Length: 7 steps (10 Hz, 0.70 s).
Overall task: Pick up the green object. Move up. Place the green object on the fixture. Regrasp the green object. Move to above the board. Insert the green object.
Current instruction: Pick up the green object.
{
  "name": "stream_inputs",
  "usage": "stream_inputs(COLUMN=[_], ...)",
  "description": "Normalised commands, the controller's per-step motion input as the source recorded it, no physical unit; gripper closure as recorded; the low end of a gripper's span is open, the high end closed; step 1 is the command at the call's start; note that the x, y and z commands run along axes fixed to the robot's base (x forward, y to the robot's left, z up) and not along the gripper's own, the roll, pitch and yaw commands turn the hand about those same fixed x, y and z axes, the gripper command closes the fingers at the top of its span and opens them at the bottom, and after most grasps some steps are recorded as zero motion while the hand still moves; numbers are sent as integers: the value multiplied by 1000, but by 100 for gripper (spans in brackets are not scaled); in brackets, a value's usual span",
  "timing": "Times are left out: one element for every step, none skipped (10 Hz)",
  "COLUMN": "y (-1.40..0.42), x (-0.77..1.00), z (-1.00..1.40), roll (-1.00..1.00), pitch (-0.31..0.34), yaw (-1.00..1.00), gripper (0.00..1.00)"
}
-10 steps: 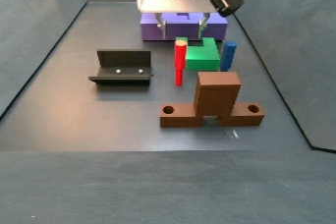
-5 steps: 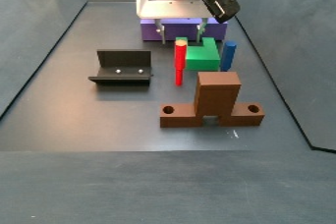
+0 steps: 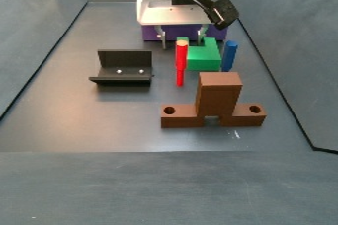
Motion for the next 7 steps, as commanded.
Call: stream_inputs(y=[0,0,0,0,0,0,0], x=[0,0,0,0,0,0,0], z=[0,0,0,0,0,0,0], roll=[151,0,0,0,0,0,0], pitch=[17,0,0,0,0,0,0], yaw=[0,0,0,0,0,0,0], gripper=[0,0,100,100,100,100,100])
